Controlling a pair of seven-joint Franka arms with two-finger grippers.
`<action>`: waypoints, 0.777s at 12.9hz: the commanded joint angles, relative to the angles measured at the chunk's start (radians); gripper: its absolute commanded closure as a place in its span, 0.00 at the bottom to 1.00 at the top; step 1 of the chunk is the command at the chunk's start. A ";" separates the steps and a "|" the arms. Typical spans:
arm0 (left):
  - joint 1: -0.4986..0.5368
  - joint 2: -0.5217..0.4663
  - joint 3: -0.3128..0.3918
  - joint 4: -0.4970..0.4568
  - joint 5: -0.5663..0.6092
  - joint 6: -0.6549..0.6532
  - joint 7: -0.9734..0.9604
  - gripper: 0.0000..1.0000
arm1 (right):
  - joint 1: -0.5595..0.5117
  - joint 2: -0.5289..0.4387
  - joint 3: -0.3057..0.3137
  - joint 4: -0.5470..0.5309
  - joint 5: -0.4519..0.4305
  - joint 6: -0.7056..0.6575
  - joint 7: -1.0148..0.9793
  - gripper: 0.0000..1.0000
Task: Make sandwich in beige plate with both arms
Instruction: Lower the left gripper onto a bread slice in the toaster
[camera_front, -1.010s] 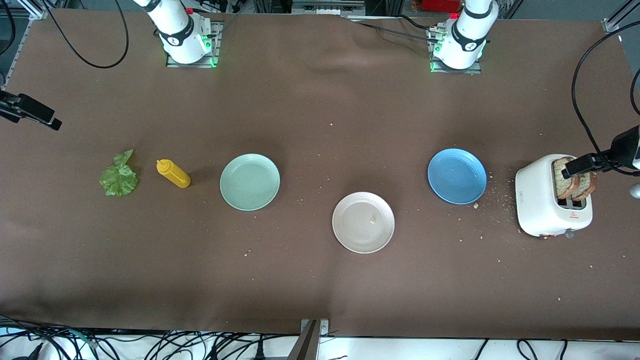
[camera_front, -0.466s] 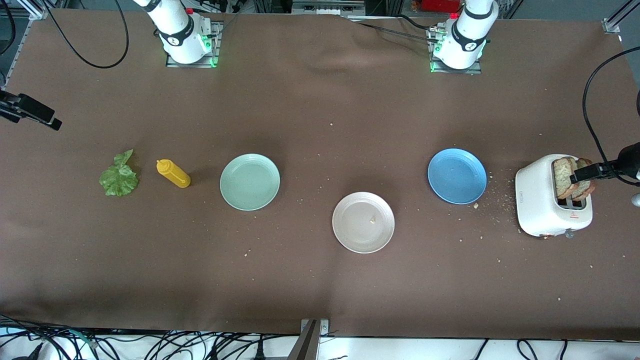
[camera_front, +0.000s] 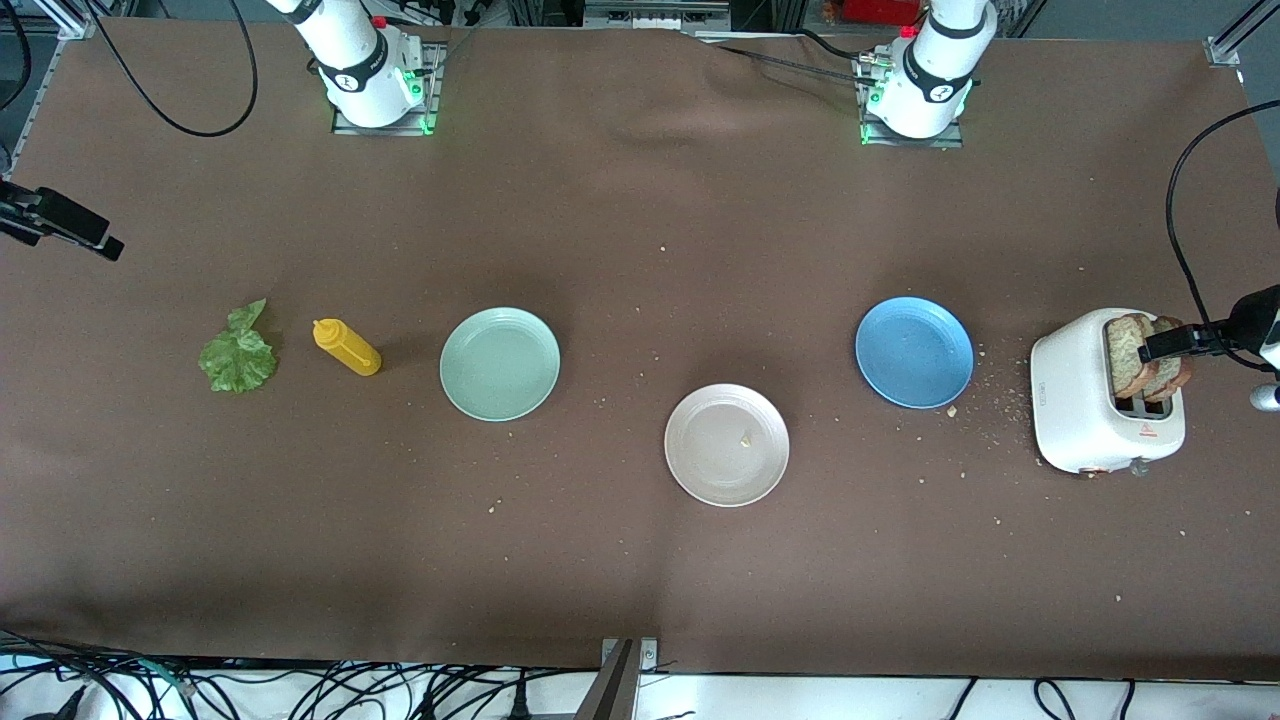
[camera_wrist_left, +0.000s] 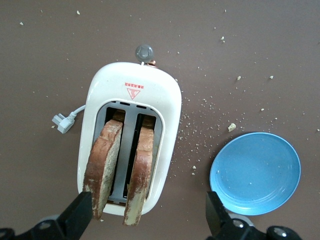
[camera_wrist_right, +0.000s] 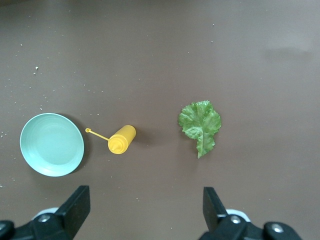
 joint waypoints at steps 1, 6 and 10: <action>0.007 0.026 -0.007 -0.013 0.025 0.037 0.023 0.00 | -0.006 -0.014 0.007 -0.009 0.002 0.005 0.001 0.00; 0.006 0.069 -0.009 -0.011 0.026 0.040 0.023 0.00 | -0.006 -0.014 0.007 -0.009 0.004 0.005 0.000 0.00; 0.004 0.086 -0.010 -0.013 0.031 0.037 0.023 0.10 | -0.006 -0.014 0.007 -0.009 0.002 0.005 0.001 0.00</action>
